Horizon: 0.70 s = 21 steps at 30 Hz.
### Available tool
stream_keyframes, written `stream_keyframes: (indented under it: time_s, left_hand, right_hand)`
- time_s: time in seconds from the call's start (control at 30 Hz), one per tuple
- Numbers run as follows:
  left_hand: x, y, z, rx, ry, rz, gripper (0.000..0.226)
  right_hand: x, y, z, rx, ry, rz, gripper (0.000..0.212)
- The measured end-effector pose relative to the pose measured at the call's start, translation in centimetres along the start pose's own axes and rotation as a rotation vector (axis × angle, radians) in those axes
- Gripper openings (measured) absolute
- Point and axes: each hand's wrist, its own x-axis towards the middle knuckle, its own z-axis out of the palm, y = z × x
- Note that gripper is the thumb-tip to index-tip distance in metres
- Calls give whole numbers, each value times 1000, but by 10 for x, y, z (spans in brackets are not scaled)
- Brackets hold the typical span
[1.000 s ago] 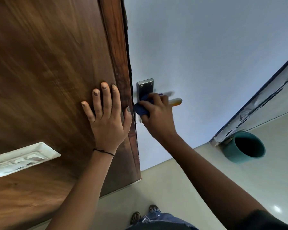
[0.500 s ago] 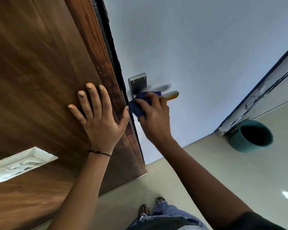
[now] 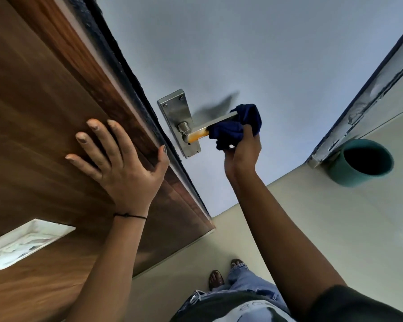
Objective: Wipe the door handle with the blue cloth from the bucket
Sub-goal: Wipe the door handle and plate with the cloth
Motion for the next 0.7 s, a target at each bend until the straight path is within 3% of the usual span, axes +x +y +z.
stream_keyframes:
  time_s: [0.13,0.2,0.3,0.37,0.47,0.53,0.7]
  left_hand:
    - [-2,1,1,0,-14,-47,84]
    - [-2,2,1,-10,-35,-70,83]
    - [-2,3,0,-37,-61,-94,83]
    - [-2,2,0,-37,-60,-92,83]
    - [-2,1,0,-21,-45,-84,84]
    - [-2,1,0,-6,-38,-73,84]
    - [-2,2,-1,-2,-25,-58,83]
  right_hand:
    - [-1,4,0,371,7,290,8]
    - [-9,16,3,412,-39,409,5]
    - [-22,46,9,377,-199,559,29]
    - [-20,46,10,370,-209,559,33]
    - [4,12,1,395,-122,397,8]
    - [14,-11,-4,403,-112,329,18]
    - [-21,20,8,454,-137,486,10]
